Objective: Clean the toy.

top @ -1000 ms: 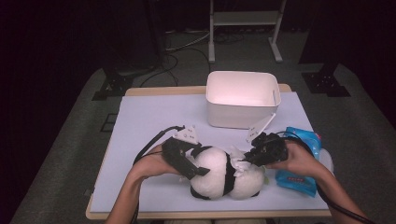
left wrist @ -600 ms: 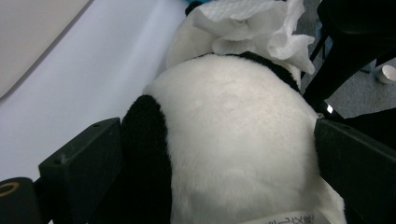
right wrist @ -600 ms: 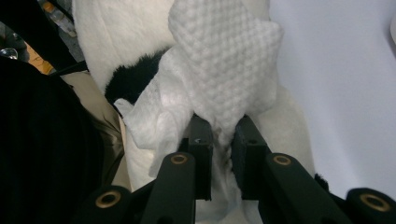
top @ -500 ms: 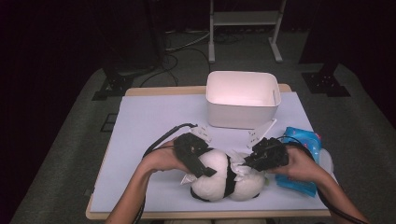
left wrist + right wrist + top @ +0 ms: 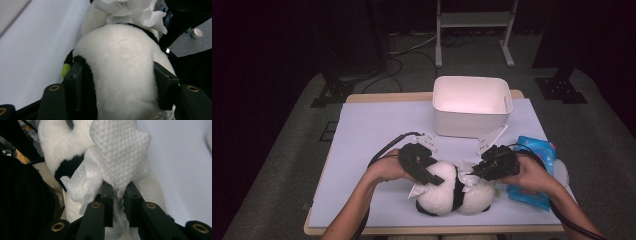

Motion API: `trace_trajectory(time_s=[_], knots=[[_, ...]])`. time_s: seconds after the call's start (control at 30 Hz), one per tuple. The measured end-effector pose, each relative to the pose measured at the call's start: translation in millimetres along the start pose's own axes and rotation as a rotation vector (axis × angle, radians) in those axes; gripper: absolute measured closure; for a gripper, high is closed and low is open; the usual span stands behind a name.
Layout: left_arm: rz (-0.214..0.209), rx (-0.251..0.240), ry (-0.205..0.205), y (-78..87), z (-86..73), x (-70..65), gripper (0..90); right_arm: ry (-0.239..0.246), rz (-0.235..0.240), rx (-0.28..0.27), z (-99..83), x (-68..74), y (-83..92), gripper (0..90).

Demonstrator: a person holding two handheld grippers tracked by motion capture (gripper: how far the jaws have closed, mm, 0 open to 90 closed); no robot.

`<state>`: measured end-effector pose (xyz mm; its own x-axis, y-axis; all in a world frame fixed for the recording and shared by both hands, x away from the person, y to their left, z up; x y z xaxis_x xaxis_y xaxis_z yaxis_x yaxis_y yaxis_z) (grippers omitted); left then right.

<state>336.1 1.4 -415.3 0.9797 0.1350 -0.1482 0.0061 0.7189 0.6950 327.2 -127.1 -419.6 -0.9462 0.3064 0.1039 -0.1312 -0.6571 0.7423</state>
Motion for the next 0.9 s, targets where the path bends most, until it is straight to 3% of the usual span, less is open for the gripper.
trace_trajectory(time_s=[0.13,0.47,0.6,0.7,0.9], knots=[[-0.01,0.003,-0.015,1.0,10.9,3.1,37.8,-0.005,-0.009,-0.013,1.9,-7.3,6.6,79.0],[0.051,0.04,-0.169,9.1,51.7,25.9,38.2,-0.04,-0.06,-0.062,10.2,-35.8,19.9,78.9],[0.063,0.051,-0.207,8.7,58.7,37.9,37.6,-0.065,-0.065,-0.074,13.7,-45.9,20.7,78.9],[0.058,0.048,-0.188,5.2,49.9,43.8,35.4,-0.066,-0.054,-0.048,10.4,-47.7,9.6,79.0],[0.074,0.018,-0.111,8.1,25.3,44.4,26.1,-0.06,-0.013,-0.041,12.9,-42.4,-7.2,79.9]])
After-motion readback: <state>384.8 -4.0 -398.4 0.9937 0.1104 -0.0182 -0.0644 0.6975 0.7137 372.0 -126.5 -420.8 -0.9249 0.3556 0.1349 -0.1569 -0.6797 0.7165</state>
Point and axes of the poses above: each handheld gripper's, and its own axes: y roughly backward along the jaws, z roughly out of its top, x roughly to its left, the point moved 10 cm from there along -y, roughly forward along the jaws, and after that the axes turned 6 degrees about -x, right-handed, at the moved point
